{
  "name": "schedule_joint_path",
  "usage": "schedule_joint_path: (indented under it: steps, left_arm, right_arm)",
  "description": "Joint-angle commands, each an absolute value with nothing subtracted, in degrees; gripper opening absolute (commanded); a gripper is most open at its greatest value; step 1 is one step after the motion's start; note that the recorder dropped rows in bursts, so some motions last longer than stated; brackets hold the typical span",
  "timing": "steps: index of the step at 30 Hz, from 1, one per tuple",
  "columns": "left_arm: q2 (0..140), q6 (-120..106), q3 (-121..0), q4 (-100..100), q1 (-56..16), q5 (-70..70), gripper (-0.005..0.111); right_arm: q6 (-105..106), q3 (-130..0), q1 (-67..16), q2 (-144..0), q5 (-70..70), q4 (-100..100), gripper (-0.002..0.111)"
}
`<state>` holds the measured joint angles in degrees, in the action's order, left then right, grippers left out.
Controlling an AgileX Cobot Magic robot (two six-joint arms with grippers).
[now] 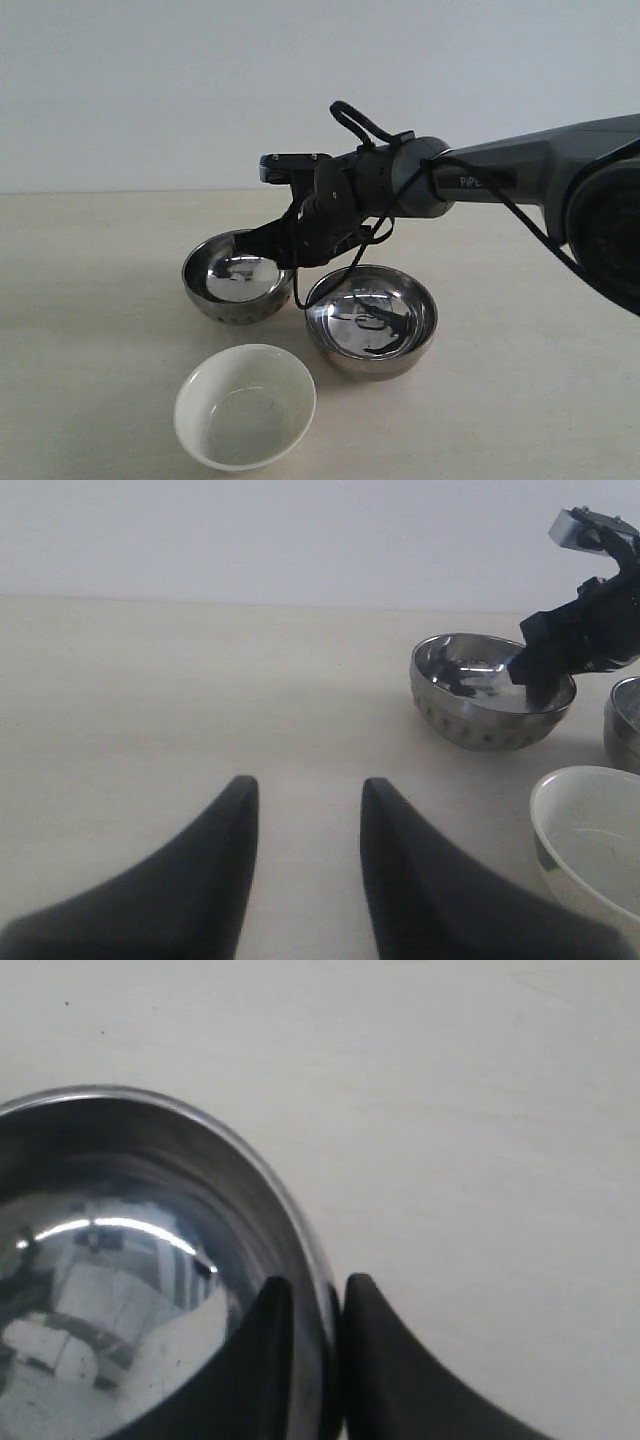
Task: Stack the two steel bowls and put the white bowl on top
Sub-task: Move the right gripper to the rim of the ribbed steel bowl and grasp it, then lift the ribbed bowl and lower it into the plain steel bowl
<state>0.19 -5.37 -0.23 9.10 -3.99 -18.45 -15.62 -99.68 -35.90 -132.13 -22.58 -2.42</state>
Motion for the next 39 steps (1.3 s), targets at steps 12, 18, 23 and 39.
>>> schedule_joint_path:
  steps: [12,18,23,39]
  left_arm:
    - [0.0,-5.5,0.0,9.2,-3.8,-18.1,0.032]
    - [0.0,-5.5,0.0,9.2,-3.8,-18.1,0.032]
    - [0.0,-5.5,0.0,9.2,-3.8,-18.1,0.032]
    - [0.0,-5.5,0.0,9.2,-3.8,-18.1,0.032]
  right_arm:
    - [-13.1,-100.1,-35.6,-123.7,-26.0,-1.9,0.0]
    - [-9.4,-99.2,-33.2,-115.4,-38.2,-1.2,0.0]
    - [-9.0,-90.1,-32.4,-107.6,-34.9,-0.9,0.0]
    - [-9.0,-63.8,-27.3,-97.9,-21.9,-0.5,0.0]
